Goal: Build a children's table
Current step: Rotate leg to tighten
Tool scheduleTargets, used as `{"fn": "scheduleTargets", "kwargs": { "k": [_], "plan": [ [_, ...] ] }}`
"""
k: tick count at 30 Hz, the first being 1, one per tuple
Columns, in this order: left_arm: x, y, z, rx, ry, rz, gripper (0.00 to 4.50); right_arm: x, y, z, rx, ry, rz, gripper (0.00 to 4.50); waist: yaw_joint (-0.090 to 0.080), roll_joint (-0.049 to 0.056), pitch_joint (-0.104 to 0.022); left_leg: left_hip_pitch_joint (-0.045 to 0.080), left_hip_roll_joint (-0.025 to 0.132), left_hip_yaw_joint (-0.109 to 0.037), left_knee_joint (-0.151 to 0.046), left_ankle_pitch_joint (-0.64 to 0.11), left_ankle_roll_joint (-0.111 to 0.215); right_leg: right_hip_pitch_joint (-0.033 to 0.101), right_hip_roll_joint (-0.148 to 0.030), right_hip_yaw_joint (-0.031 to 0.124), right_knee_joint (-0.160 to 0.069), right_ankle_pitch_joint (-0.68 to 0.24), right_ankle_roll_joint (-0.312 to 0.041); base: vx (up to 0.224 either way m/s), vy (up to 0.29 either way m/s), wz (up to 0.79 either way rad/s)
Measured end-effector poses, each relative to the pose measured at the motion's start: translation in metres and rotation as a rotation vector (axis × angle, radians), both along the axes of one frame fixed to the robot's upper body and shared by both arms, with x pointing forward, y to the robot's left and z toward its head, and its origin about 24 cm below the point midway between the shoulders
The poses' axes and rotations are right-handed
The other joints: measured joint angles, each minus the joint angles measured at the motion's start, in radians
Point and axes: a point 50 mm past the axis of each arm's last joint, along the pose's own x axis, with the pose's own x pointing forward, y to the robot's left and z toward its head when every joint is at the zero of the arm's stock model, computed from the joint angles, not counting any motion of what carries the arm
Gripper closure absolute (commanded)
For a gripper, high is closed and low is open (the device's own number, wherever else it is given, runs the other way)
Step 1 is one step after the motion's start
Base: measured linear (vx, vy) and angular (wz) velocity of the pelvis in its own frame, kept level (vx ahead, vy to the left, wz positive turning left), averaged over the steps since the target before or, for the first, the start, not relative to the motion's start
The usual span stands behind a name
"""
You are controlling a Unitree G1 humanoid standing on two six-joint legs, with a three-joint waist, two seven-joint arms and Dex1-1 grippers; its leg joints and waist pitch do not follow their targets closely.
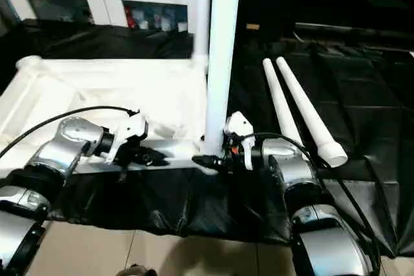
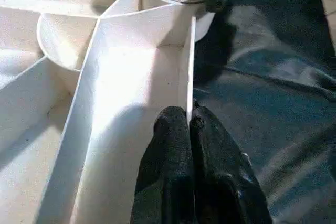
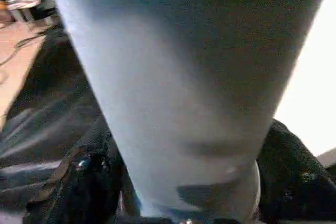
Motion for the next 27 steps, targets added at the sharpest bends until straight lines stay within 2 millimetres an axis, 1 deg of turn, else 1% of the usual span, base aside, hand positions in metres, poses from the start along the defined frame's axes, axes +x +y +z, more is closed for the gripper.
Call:
{"fn": "scheduleTargets", "kwargs": {
  "k": [1,2,8,10,12,13,16,18,21,22,23,25,27],
  "plan": [
    [0.000,0.000,0.000,0.001,0.003,-0.004,4.50,-0.001,0.000,0.000,0.002,0.005,0.005,1.65,0.000,0.000,0.000,0.000,0.000,0.000,0.000,0.000,0.000,0.000,0.000,0.000,0.000,0.000,0.000,0.000,0.000,0.00],
    [0.000,0.001,0.000,0.001,0.005,-0.006,4.50,-0.001,0.000,0.000,0.004,0.007,0.005,1.70,0.000,0.000,0.000,0.000,0.000,0.000,0.000,0.000,0.000,0.000,0.000,0.000,0.000,0.000,0.000,0.000,0.000,0.00],
    [0.000,0.000,-0.001,0.003,0.006,0.011,4.50,-0.001,0.001,-0.001,0.016,0.018,-0.033,1.78,0.000,0.000,0.000,0.002,0.000,0.000,0.000,0.000,0.000,0.001,0.000,0.000,0.001,0.000,0.000,0.000,0.000,0.00],
    [0.007,-0.005,-0.002,0.013,-0.013,0.080,4.50,0.005,0.004,-0.005,0.041,0.006,-0.182,1.78,0.000,0.000,0.000,0.006,0.000,0.000,0.001,0.001,-0.001,0.004,0.000,0.001,0.003,0.001,-0.001,0.000,0.000,0.00],
    [0.013,-0.012,-0.002,0.019,-0.036,0.140,4.50,0.013,0.005,-0.007,0.041,-0.008,-0.342,1.78,-0.003,0.000,0.000,0.006,0.000,0.000,0.003,0.002,-0.003,0.005,0.000,0.002,0.003,0.002,-0.003,0.000,0.000,0.00],
    [0.014,-0.016,-0.003,0.015,-0.038,0.157,4.50,0.015,0.004,-0.008,0.038,-0.008,-0.393,1.78,-0.004,-0.001,0.000,0.007,0.000,0.000,0.002,0.002,-0.003,0.006,0.000,0.001,0.001,0.002,-0.003,0.000,0.000,0.00],
    [0.019,-0.027,-0.005,0.001,-0.053,0.240,4.50,0.025,0.009,-0.010,0.038,-0.012,-0.591,1.80,-0.012,-0.001,0.000,0.008,-0.001,0.000,0.003,0.002,-0.003,0.007,-0.001,0.002,-0.001,0.002,-0.003,0.000,0.000,0.00],
    [0.023,-0.041,-0.005,-0.001,-0.077,0.292,4.50,0.033,0.011,-0.008,0.036,-0.013,-0.746,1.80,-0.016,-0.001,0.000,0.007,-0.001,0.000,0.003,0.002,-0.003,0.007,-0.001,0.002,-0.001,0.003,-0.004,0.000,0.000,0.00],
    [0.025,-0.061,-0.007,-0.033,-0.091,0.360,4.50,0.041,0.013,-0.008,0.040,-0.012,-0.963,1.80,-0.015,0.000,-0.001,0.006,-0.003,0.000,0.001,0.001,-0.002,0.007,-0.001,0.002,-0.004,0.004,-0.005,0.000,0.000,0.00],
    [0.025,-0.064,-0.007,-0.037,-0.093,0.365,4.50,0.041,0.012,-0.008,0.043,-0.016,-0.992,1.80,-0.014,0.000,-0.001,0.006,-0.003,0.000,0.001,0.001,-0.002,0.007,-0.001,0.002,-0.004,0.003,-0.004,0.000,0.000,0.00],
    [0.025,-0.066,-0.007,-0.039,-0.095,0.368,4.50,0.041,0.012,-0.007,0.047,-0.021,-1.006,1.45,-0.013,0.000,-0.001,0.006,-0.003,0.000,0.000,0.000,-0.001,0.007,-0.001,0.002,-0.004,0.003,-0.004,0.000,0.000,0.00],
    [0.025,-0.067,-0.007,-0.041,-0.098,0.369,4.50,0.041,0.013,-0.007,0.061,-0.040,-1.019,1.10,-0.011,0.001,-0.001,0.005,-0.003,0.000,-0.001,0.001,-0.001,0.006,-0.001,0.002,-0.004,0.003,-0.003,0.000,0.000,0.00],
    [0.025,-0.067,-0.006,-0.041,-0.103,0.368,4.50,0.041,0.015,-0.007,0.070,-0.046,-1.010,1.02,-0.011,0.001,-0.001,0.005,-0.002,0.000,-0.002,0.001,-0.001,0.005,-0.001,0.001,-0.004,0.003,-0.003,0.000,0.000,0.00]
  ]
}}
